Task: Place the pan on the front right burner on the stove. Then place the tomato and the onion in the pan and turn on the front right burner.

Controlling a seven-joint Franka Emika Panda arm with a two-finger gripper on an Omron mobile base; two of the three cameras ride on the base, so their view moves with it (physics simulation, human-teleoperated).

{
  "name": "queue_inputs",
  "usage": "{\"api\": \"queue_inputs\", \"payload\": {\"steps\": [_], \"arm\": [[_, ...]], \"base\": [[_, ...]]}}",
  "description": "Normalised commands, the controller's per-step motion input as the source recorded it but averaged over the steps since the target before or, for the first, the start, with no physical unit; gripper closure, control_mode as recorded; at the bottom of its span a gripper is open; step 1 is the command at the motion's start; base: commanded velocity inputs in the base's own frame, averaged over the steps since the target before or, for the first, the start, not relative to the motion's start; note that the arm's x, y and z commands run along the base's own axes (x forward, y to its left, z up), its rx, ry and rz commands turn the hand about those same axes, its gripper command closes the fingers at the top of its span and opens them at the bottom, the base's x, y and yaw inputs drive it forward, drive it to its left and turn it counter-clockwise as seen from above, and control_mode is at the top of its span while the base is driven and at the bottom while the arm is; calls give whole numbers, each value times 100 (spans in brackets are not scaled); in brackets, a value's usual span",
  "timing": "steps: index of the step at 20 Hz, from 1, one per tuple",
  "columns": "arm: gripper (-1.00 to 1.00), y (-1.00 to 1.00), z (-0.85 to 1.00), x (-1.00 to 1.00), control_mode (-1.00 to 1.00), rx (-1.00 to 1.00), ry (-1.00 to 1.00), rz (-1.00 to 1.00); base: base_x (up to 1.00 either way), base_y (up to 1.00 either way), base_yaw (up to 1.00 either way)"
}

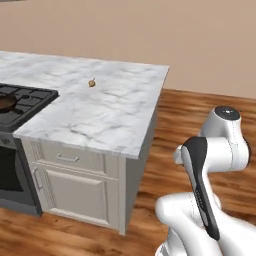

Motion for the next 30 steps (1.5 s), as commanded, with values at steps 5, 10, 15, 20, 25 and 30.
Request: {"api": "queue_inputs", "payload": {"steps": [5, 10, 15, 20, 25, 30], "arm": [[-100, 0, 0, 0, 100, 0, 0, 0], [-100, 0, 0, 0, 100, 0, 0, 0], [-100, 0, 0, 0, 100, 0, 0, 0], [-100, 0, 0, 0, 100, 0, 0, 0], [-100, 0, 0, 0, 100, 0, 0, 0], [-100, 0, 0, 0, 100, 0, 0, 0]], "base": [[3, -42, 38], [11, -48, 40], [26, -52, 40], [37, -56, 40], [31, -74, 40], [23, -83, 39]]}}
